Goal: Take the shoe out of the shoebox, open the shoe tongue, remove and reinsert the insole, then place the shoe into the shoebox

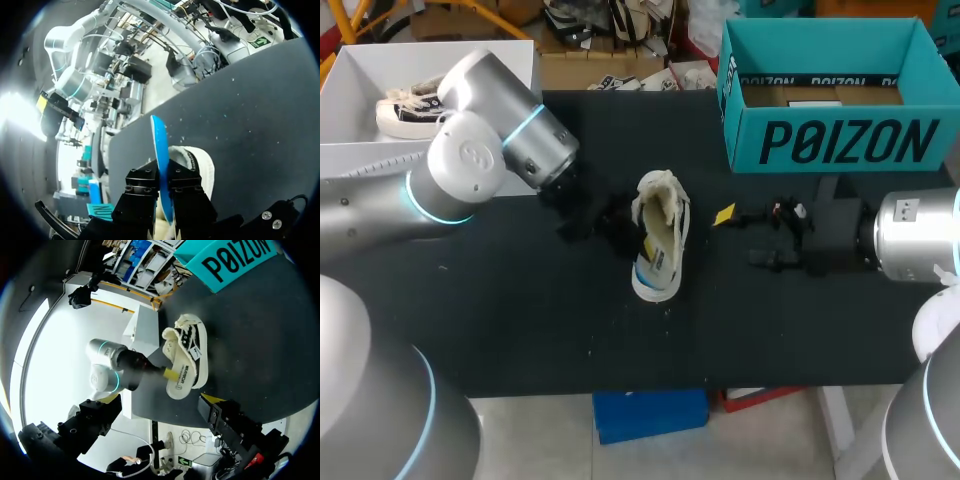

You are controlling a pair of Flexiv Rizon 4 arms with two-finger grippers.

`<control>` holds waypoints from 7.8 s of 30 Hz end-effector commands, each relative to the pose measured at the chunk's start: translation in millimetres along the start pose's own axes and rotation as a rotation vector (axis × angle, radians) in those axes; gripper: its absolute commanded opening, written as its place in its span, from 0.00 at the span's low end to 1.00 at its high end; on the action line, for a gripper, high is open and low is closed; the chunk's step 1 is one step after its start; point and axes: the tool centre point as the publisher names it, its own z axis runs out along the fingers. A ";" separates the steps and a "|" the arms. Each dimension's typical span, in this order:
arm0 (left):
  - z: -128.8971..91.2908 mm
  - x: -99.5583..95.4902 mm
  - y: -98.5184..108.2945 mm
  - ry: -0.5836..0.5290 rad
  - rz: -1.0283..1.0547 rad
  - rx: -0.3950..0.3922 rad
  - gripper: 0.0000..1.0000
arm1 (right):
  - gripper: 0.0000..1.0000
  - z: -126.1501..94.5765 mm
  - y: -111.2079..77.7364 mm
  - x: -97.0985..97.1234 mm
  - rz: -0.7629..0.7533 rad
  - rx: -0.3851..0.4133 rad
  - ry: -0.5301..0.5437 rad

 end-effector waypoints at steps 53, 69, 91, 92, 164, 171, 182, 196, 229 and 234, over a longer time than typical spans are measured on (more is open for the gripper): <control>4.1 -8.3 15.2 0.026 -0.006 -0.051 0.24 | 1.00 -0.1 -0.1 0.0 0.000 0.001 0.000; 6.6 -0.5 22.3 0.068 -0.020 -0.068 0.00 | 1.00 -0.1 -0.1 0.0 0.000 0.001 0.000; 30.7 16.1 2.6 0.122 -0.037 0.009 0.23 | 1.00 -0.1 -0.1 0.0 0.000 0.001 0.000; 27.7 14.9 3.9 0.126 -0.034 0.008 0.51 | 1.00 -0.1 -0.1 0.0 0.000 0.001 0.000; 37.1 20.1 23.3 0.441 0.141 -0.087 0.00 | 1.00 -0.1 -0.1 0.0 0.000 0.001 0.000; -7.0 -8.5 13.4 0.247 0.046 -0.054 0.00 | 1.00 -0.1 -0.1 0.0 0.000 0.001 0.000; -80.1 -39.6 48.9 0.026 0.002 -0.218 0.00 | 1.00 -0.1 -0.1 0.0 0.000 0.001 0.000; -70.6 -41.4 104.7 0.055 -0.030 -0.347 0.00 | 1.00 -0.1 -0.1 0.0 0.000 0.001 0.000; -14.0 -8.7 96.6 0.120 -0.084 -0.257 0.00 | 1.00 -0.1 -0.1 0.0 0.000 0.001 0.000; -28.2 -11.9 93.8 0.124 -0.077 -0.269 0.00 | 1.00 -0.1 -0.1 0.0 0.000 0.001 0.000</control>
